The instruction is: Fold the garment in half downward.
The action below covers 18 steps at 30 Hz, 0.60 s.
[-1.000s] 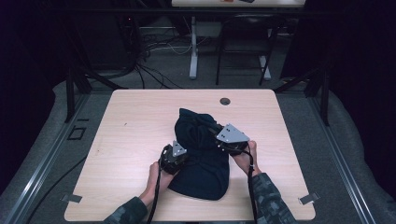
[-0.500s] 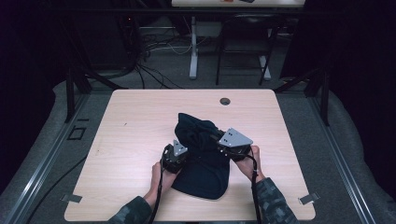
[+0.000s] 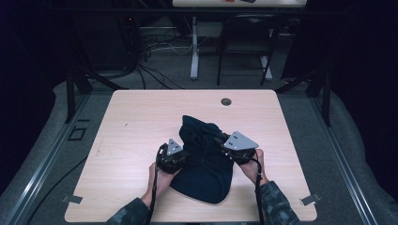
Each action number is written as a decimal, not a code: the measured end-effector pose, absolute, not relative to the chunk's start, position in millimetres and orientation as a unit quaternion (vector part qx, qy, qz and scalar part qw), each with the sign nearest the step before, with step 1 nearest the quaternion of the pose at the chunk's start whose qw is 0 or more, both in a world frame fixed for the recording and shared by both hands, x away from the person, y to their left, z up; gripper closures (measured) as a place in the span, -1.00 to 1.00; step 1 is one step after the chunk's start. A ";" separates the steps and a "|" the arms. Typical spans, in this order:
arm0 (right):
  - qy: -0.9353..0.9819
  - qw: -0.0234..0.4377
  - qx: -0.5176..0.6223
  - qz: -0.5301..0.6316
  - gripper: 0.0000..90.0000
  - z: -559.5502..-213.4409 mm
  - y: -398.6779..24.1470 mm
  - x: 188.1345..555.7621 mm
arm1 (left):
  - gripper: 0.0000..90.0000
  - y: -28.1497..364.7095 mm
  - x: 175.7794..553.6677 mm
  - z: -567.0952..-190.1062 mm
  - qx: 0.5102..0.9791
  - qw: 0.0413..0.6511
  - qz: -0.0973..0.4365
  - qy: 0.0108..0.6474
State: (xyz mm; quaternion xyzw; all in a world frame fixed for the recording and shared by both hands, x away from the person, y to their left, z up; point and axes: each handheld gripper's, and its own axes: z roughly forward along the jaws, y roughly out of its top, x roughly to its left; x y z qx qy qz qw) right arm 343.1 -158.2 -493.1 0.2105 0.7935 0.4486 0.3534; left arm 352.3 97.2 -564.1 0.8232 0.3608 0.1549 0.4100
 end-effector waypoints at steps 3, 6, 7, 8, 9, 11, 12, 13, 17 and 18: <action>0.791 0.360 0.208 0.448 0.68 -494.2 -158.1 343.1 | 0.81 95.6 346.0 -570.1 0.832 0.401 0.145 0.355; 0.791 0.359 0.212 0.448 0.68 -494.9 -158.8 348.4 | 0.99 92.5 342.1 -579.4 0.837 0.386 0.145 0.360; 0.789 0.356 0.215 0.452 0.68 -495.4 -159.0 349.8 | 1.00 92.0 342.7 -583.5 0.836 0.384 0.143 0.364; 0.789 0.354 0.217 0.453 0.68 -495.8 -159.0 350.5 | 1.00 92.6 342.7 -584.3 0.832 0.387 0.147 0.369; 0.790 0.351 0.218 0.453 0.68 -495.9 -158.7 350.1 | 1.00 91.3 342.9 -583.8 0.832 0.382 0.151 0.371; 0.792 0.345 0.215 0.456 0.67 -495.9 -157.1 346.4 | 1.00 89.3 342.9 -584.3 0.830 0.381 0.161 0.374; 0.792 0.343 0.213 0.458 0.67 -495.9 -156.0 343.9 | 1.00 88.2 342.6 -584.3 0.830 0.379 0.163 0.376; 0.795 0.340 0.213 0.454 0.67 -495.4 -155.2 341.0 | 1.00 87.7 342.4 -584.4 0.828 0.379 0.165 0.378; 0.803 0.324 0.206 0.456 0.67 -499.0 -151.7 327.6 | 1.00 89.6 343.6 -584.9 0.826 0.384 0.159 0.380; 0.804 0.322 0.203 0.456 0.67 -500.8 -151.1 324.5 | 1.00 90.6 344.1 -584.6 0.827 0.384 0.157 0.379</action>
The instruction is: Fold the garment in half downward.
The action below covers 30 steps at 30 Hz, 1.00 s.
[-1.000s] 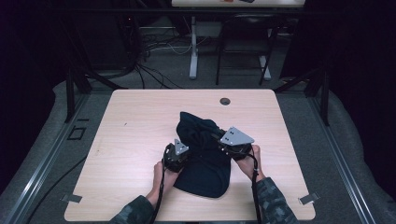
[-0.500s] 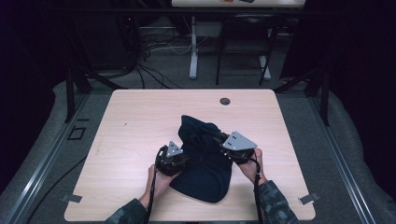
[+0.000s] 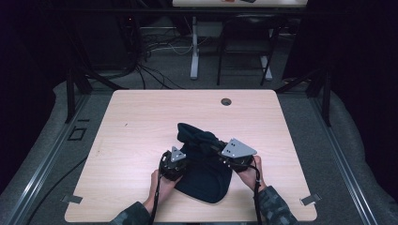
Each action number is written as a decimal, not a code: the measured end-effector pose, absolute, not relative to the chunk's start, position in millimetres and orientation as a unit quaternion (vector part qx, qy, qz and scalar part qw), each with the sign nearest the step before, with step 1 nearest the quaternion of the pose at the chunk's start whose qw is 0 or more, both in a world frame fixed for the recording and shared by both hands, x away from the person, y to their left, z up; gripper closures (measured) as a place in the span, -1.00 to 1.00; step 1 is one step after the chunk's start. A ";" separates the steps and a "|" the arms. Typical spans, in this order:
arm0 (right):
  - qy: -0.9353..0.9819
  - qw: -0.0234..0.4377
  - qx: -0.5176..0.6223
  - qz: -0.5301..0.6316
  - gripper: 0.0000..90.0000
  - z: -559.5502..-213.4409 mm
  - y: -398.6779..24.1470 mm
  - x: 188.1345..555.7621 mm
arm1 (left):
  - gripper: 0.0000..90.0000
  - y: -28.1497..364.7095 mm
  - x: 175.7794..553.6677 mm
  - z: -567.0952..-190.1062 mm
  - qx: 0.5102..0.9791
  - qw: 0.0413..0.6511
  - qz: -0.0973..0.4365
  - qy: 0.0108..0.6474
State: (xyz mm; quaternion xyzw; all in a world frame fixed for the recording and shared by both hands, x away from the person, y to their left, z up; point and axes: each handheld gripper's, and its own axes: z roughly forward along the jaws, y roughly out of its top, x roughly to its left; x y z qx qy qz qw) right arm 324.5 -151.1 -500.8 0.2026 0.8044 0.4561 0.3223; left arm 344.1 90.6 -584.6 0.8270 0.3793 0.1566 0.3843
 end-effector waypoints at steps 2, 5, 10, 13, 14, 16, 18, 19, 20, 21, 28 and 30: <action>0.809 0.320 0.198 0.451 0.67 -504.1 -150.9 318.7 | 0.96 92.1 343.8 -583.3 0.827 0.387 0.148 0.381; 0.813 0.315 0.196 0.449 0.67 -507.8 -152.8 315.4 | 0.55 99.0 338.7 -574.1 0.827 0.397 0.147 0.370; 0.811 0.310 0.200 0.454 0.67 -510.8 -157.0 314.9 | 0.15 121.1 341.3 -547.1 0.817 0.415 0.178 0.358; 0.813 0.309 0.199 0.452 0.67 -510.7 -156.7 314.8 | 0.02 130.1 356.3 -533.2 0.813 0.421 0.187 0.357; 0.812 0.309 0.199 0.452 0.67 -510.7 -156.6 314.7 | -0.02 131.7 361.6 -527.9 0.814 0.426 0.187 0.347; 0.815 0.306 0.199 0.450 0.67 -510.9 -156.8 315.0 | -0.09 129.9 367.2 -522.2 0.819 0.419 0.195 0.340; 0.815 0.303 0.200 0.451 0.67 -511.4 -157.9 315.8 | -0.13 127.9 371.4 -517.6 0.825 0.417 0.199 0.324; 0.815 0.304 0.200 0.451 0.67 -511.8 -158.3 316.0 | -0.14 126.6 373.3 -516.4 0.828 0.415 0.203 0.319; 0.815 0.304 0.201 0.451 0.67 -512.1 -159.0 316.1 | -0.13 125.3 375.5 -515.8 0.831 0.418 0.199 0.307; 0.816 0.299 0.201 0.451 0.67 -512.7 -159.5 317.1 | -0.08 124.0 377.0 -515.5 0.835 0.415 0.200 0.300; 0.820 0.299 0.201 0.444 0.67 -514.6 -163.1 319.8 | 0.55 120.1 386.5 -522.3 0.847 0.427 0.169 0.268; 0.821 0.295 0.205 0.443 0.67 -515.5 -163.8 321.0 | 0.75 119.5 385.7 -522.9 0.847 0.429 0.169 0.264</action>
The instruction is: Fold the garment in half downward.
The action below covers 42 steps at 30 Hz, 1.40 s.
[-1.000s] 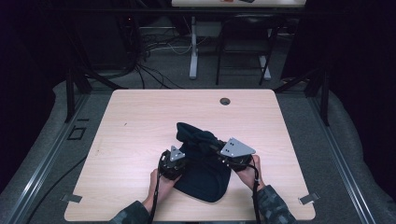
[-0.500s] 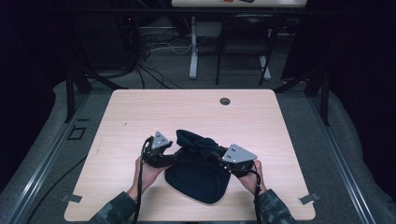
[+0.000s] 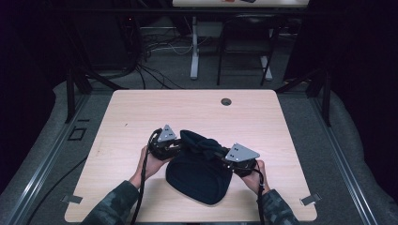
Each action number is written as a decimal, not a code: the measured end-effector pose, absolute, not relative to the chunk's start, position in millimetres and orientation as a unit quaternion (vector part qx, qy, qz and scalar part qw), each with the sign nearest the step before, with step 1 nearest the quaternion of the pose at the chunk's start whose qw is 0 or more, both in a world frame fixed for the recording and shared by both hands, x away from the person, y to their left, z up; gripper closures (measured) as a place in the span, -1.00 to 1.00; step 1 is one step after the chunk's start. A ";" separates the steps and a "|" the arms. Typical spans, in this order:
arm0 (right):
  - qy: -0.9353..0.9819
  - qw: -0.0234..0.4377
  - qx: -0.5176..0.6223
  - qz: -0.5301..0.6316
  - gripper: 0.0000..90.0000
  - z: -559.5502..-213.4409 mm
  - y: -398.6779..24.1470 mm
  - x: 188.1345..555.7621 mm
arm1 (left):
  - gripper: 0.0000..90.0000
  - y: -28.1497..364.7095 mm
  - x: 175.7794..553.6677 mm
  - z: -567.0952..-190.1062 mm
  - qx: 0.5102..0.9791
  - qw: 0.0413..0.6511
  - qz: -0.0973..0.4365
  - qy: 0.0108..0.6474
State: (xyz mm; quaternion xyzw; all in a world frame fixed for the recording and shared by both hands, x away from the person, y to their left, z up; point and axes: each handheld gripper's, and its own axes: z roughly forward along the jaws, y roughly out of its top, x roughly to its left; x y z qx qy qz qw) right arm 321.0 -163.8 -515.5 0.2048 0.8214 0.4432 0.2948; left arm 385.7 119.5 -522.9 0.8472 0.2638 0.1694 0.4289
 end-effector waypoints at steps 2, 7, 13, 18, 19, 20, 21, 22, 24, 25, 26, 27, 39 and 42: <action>0.823 0.293 0.206 0.440 0.66 -516.2 -164.3 320.9 | 0.83 118.7 381.8 -523.0 0.850 0.424 0.175 0.260; 0.836 0.278 0.205 0.425 0.65 -517.5 -162.5 316.3 | 0.86 118.9 368.7 -525.9 0.854 0.410 0.185 0.260; 0.851 0.248 0.213 0.412 0.59 -518.3 -158.6 309.5 | 0.86 122.7 356.0 -531.8 0.858 0.405 0.179 0.260; 0.859 0.233 0.220 0.400 0.57 -522.6 -155.4 301.3 | 0.86 124.7 346.5 -537.8 0.862 0.400 0.175 0.257; 0.861 0.233 0.218 0.396 0.58 -523.1 -155.1 300.0 | 0.86 124.7 344.1 -539.7 0.864 0.396 0.175 0.258; 0.863 0.234 0.217 0.393 0.58 -524.8 -154.2 298.1 | 0.86 124.7 342.5 -540.9 0.865 0.394 0.176 0.258; 0.866 0.230 0.215 0.387 0.58 -525.9 -153.7 298.2 | 0.87 124.3 339.9 -542.8 0.867 0.389 0.175 0.258; 0.869 0.228 0.210 0.385 0.59 -528.2 -153.5 299.0 | 0.88 124.2 338.1 -544.5 0.868 0.387 0.174 0.256; 0.872 0.226 0.209 0.380 0.60 -530.4 -154.3 302.0 | 0.88 123.8 335.2 -547.3 0.868 0.387 0.173 0.258; 0.872 0.228 0.209 0.380 0.60 -531.5 -155.0 303.9 | 0.88 123.8 333.8 -548.5 0.869 0.386 0.171 0.258; 0.872 0.230 0.208 0.379 0.60 -532.5 -155.7 306.0 | 0.88 123.5 332.8 -550.1 0.870 0.385 0.169 0.259; 0.874 0.227 0.208 0.376 0.60 -533.8 -156.0 308.8 | 0.88 122.9 332.0 -551.5 0.870 0.383 0.168 0.260; 0.881 0.228 0.222 0.350 0.56 -549.8 -151.8 349.6 | 0.88 113.2 334.5 -565.6 0.867 0.376 0.167 0.283; 0.883 0.215 0.224 0.353 0.52 -549.2 -153.8 351.0 | 0.88 114.5 334.2 -565.8 0.867 0.375 0.166 0.284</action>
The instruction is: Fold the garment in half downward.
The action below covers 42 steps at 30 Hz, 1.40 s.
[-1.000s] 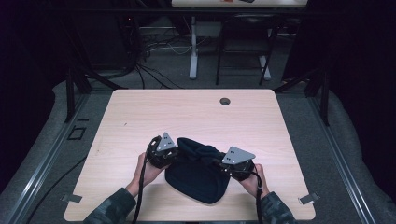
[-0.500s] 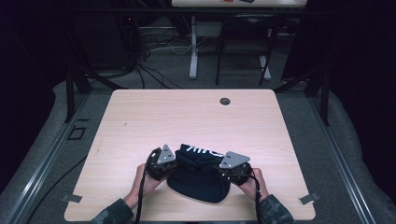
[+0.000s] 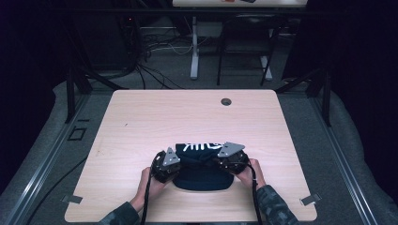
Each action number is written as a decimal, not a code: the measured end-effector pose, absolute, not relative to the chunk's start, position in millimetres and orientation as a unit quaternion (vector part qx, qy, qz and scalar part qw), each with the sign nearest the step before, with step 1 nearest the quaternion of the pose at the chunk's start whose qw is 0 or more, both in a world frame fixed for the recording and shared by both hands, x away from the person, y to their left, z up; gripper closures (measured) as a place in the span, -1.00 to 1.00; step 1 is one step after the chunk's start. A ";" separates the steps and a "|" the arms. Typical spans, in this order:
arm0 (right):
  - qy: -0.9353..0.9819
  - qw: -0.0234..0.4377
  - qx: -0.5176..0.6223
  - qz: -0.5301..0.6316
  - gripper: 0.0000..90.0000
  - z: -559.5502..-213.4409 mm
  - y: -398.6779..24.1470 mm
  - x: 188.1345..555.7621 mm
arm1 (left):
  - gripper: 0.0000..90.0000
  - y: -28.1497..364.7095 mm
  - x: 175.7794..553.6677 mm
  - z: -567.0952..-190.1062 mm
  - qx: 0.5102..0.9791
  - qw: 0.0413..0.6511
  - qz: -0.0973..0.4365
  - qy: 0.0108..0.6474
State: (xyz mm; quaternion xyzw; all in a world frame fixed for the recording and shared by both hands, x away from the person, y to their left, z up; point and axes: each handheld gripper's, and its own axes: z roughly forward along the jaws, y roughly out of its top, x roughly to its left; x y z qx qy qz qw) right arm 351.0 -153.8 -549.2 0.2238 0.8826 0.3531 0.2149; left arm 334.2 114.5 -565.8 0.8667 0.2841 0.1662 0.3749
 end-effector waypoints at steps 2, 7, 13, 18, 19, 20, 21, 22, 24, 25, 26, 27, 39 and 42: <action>0.882 0.207 0.226 0.357 0.47 -547.3 -156.1 349.0 | 0.87 114.7 333.4 -564.9 0.866 0.376 0.167 0.284; 0.879 0.198 0.232 0.367 0.33 -541.9 -160.2 341.2 | 0.84 117.1 331.5 -563.3 0.865 0.381 0.163 0.284; 0.876 0.188 0.236 0.377 0.13 -531.4 -168.9 329.9 | 0.62 121.6 329.3 -560.8 0.865 0.388 0.141 0.284; 0.871 0.186 0.243 0.384 0.00 -525.4 -178.5 317.8 | 0.30 132.0 320.3 -553.4 0.869 0.387 0.125 0.282; 0.868 0.180 0.246 0.392 -0.02 -523.3 -182.2 314.9 | 0.26 134.0 318.6 -551.9 0.868 0.389 0.122 0.283; 0.866 0.180 0.248 0.396 -0.02 -521.5 -184.7 313.0 | 0.25 137.0 316.6 -549.4 0.868 0.391 0.121 0.283; 0.863 0.178 0.251 0.401 -0.03 -519.2 -187.7 310.9 | 0.23 140.9 314.1 -545.8 0.866 0.395 0.119 0.283; 0.858 0.178 0.256 0.407 -0.04 -516.1 -191.5 309.0 | 0.21 143.4 312.3 -543.0 0.865 0.397 0.119 0.283; 0.853 0.178 0.263 0.413 -0.05 -512.3 -195.2 307.8 | 0.15 148.0 310.2 -537.9 0.862 0.402 0.121 0.284; 0.851 0.180 0.269 0.413 -0.05 -510.7 -195.9 307.8 | 0.15 150.4 310.0 -534.9 0.859 0.405 0.124 0.286; 0.848 0.182 0.275 0.414 -0.06 -509.8 -195.5 308.4 | 0.13 153.3 310.9 -531.3 0.856 0.411 0.125 0.288; 0.847 0.183 0.283 0.412 -0.07 -509.0 -194.0 310.2 | 0.11 154.4 312.5 -529.0 0.851 0.416 0.128 0.292; 0.838 0.170 0.349 0.383 -0.20 -520.4 -166.7 341.8 | -0.09 128.7 351.7 -538.7 0.851 0.394 0.131 0.321; 0.844 0.164 0.351 0.371 -0.25 -528.3 -163.9 338.1 | -0.20 124.8 347.2 -543.8 0.857 0.387 0.127 0.317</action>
